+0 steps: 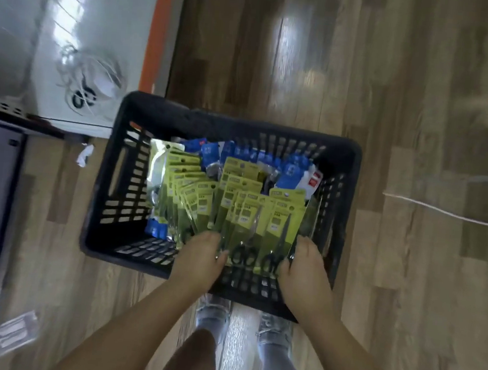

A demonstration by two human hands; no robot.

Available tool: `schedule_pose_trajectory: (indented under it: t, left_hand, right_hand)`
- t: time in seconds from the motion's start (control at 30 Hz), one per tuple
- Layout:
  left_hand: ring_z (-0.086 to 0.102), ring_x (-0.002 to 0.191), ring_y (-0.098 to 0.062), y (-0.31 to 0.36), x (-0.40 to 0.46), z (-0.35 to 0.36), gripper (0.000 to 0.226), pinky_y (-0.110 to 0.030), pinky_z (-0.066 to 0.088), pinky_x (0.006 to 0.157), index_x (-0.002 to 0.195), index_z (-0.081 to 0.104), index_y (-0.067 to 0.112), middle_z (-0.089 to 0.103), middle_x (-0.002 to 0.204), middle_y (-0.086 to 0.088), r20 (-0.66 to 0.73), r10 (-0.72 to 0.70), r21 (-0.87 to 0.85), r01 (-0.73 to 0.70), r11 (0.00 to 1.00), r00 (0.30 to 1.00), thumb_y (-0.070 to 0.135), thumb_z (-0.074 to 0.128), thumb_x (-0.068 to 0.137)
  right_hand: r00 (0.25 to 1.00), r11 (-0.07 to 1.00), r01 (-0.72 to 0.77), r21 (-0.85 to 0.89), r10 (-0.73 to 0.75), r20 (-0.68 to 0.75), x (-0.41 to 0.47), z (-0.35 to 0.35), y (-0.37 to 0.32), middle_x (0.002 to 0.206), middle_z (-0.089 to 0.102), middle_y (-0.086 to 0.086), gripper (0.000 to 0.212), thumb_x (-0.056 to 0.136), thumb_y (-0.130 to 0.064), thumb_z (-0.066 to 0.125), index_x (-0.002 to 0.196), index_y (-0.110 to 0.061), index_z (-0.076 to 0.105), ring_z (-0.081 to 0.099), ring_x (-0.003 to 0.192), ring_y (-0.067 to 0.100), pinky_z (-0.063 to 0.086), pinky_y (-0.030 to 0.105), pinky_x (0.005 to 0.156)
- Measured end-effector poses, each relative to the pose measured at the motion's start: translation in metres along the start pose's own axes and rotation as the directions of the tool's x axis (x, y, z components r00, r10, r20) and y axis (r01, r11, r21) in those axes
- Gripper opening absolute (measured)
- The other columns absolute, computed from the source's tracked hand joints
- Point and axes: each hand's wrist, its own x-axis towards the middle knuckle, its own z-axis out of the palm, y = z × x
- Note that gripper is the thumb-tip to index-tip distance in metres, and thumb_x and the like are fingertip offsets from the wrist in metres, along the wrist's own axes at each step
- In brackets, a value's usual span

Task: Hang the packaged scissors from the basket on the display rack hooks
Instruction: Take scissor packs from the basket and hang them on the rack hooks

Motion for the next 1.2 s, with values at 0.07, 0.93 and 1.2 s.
schedule_pose_trajectory:
  t: [0.07, 0.93, 1.2]
  left_hand:
    - [0.051, 0.109, -0.023, -0.003, 0.024, 0.022, 0.031, -0.034, 0.044, 0.086, 0.117, 0.052, 0.009, 0.053, 0.117, -0.007, 0.031, -0.012, -0.036, 0.013, 0.999, 0.999, 0.031, 0.047, 0.097]
    - [0.050, 0.087, -0.016, -0.011, 0.109, 0.088, 0.016, -0.026, 0.038, 0.073, 0.102, 0.058, 0.009, 0.052, 0.095, 0.000, -0.024, -0.167, -0.514, 0.131, 0.848, 0.986, 0.022, 0.054, 0.094]
    - [0.057, 0.090, -0.015, -0.015, 0.116, 0.074, 0.009, -0.022, 0.040, 0.072, 0.100, 0.059, 0.011, 0.062, 0.095, -0.003, 0.155, -0.210, -0.728, 0.255, 0.636, 0.965, 0.014, 0.052, 0.095]
  right_hand:
    - [1.000, 0.999, -0.007, 0.048, 0.008, -0.011, 0.018, 0.019, 0.005, 0.144, 0.035, 0.008, 0.047, 0.095, -0.014, 0.041, 0.140, -0.005, 0.032, 0.037, 0.129, 0.020, 0.036, 0.029, 0.102]
    - [0.891, 0.870, -0.363, 0.335, 0.429, -0.149, 0.113, 0.097, 0.010, 0.148, 0.018, 0.018, 0.091, 0.086, -0.034, 0.064, 0.148, 0.000, 0.006, 0.031, 0.134, 0.033, 0.036, 0.044, 0.108]
    - [0.899, 0.799, -0.333, 0.500, 0.429, -0.088, 0.116, 0.083, 0.010, 0.131, 0.046, 0.011, 0.071, 0.075, -0.026, 0.077, 0.130, -0.004, 0.038, 0.048, 0.118, 0.027, 0.041, 0.037, 0.097]
